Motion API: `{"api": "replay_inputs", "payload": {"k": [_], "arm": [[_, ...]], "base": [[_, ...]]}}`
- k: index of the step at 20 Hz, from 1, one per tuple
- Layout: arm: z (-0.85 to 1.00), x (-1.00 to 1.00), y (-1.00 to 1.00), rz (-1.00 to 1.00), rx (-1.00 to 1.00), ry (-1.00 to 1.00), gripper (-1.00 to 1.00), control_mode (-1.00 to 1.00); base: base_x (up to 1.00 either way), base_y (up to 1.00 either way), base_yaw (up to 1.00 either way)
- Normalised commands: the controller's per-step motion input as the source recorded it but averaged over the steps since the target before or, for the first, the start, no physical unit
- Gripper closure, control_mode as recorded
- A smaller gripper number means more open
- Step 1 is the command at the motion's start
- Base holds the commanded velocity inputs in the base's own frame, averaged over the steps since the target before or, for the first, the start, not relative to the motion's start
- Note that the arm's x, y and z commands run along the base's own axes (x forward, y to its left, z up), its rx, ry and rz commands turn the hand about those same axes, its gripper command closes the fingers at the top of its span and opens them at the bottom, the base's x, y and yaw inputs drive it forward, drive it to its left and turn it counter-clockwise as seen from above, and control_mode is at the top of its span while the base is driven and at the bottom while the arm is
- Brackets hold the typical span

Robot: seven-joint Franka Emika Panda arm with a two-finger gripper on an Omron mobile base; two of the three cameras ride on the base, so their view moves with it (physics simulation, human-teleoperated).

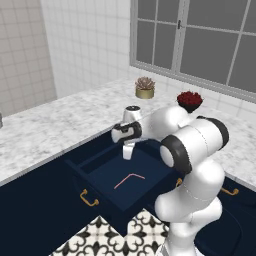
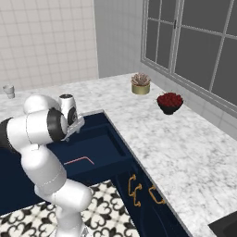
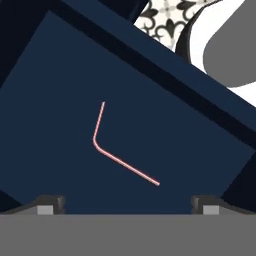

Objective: Take a straw from the drawer in front and place it inside the glass cup on the dining counter.

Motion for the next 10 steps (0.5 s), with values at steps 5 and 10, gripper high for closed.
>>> {"api": "replay_inputs", "payload": {"k": [5,10], "arm": [[-0.54,0.02,-0.23,-0.18,0.0,0.0,-1.0,-1.0],[-0.42,-0.01,-0.15,-0.22,-0.02,-0.01,-1.0,-1.0]], "base": [[0.0,0.0,0.0],[0.0,0.0,0.0]]}}
